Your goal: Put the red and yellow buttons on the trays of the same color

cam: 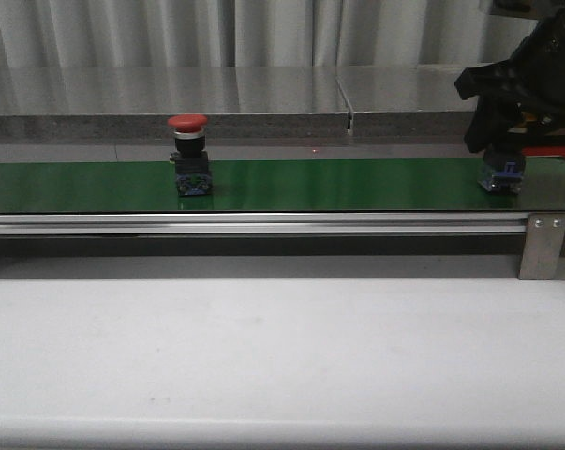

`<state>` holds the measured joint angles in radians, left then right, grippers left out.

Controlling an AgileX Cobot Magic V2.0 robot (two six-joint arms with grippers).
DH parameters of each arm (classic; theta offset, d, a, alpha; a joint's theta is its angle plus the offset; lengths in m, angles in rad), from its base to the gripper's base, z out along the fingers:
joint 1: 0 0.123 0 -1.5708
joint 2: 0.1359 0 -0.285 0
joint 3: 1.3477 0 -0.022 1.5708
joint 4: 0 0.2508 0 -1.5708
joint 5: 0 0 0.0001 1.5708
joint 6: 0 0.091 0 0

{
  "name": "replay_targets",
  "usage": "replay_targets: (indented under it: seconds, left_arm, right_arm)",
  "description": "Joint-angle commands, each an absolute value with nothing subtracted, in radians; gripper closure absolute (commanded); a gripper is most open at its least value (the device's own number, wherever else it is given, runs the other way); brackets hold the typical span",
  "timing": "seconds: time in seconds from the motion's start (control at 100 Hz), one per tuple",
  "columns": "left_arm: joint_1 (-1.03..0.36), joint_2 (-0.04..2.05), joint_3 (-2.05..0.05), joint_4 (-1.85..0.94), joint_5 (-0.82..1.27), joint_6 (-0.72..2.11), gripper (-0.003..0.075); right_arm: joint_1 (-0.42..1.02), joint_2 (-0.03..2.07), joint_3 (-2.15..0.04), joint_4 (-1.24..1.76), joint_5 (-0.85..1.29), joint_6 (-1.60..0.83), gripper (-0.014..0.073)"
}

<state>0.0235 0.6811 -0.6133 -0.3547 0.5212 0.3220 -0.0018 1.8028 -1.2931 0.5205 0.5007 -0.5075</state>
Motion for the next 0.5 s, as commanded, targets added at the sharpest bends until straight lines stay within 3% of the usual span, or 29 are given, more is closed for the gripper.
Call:
replay_targets:
  seconds: [0.0,0.22,0.49]
  left_arm:
    - [0.019,0.677,-0.642,-0.378,0.465,0.320,0.0739]
    - [0.019,0.677,-0.642,-0.378,0.465,0.320,0.0739]
    - [0.019,0.677,-0.642,-0.378,0.465,0.320,0.0739]
  right_arm:
    - [-0.015,1.711,-1.326,0.526,0.518,-0.518,0.0492]
    - [-0.098,1.539,-1.208,0.523,0.526,-0.513,0.0492]
    - [-0.324,1.265,-0.945,0.523,0.505,-0.463,0.0492]
